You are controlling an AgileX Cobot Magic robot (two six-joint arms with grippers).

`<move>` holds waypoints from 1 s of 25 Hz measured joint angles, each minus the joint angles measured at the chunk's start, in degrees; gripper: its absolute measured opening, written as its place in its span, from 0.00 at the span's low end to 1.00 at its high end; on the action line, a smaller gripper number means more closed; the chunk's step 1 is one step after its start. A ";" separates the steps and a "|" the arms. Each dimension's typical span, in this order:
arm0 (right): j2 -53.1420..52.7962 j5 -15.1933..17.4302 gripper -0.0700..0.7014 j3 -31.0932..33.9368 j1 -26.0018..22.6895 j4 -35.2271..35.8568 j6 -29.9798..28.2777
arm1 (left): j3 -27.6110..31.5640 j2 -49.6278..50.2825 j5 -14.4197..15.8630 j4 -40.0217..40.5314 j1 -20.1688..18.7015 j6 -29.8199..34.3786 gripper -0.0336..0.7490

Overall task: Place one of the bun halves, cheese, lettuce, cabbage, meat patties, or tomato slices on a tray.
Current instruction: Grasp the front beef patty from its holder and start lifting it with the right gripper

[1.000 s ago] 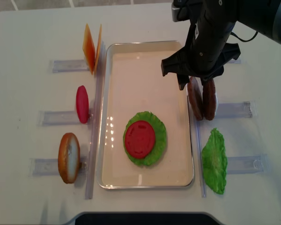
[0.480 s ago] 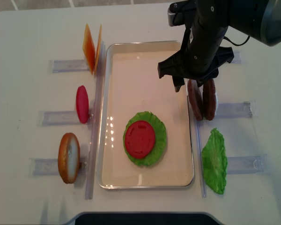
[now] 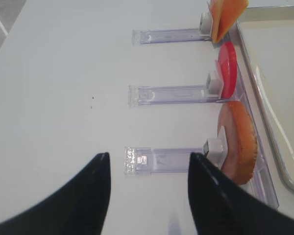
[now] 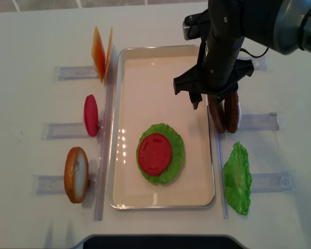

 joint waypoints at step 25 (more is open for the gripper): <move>2.22 0.42 0.35 0.00 -0.09 -3.92 -0.91 | 0.00 0.00 0.00 0.00 0.00 0.00 0.54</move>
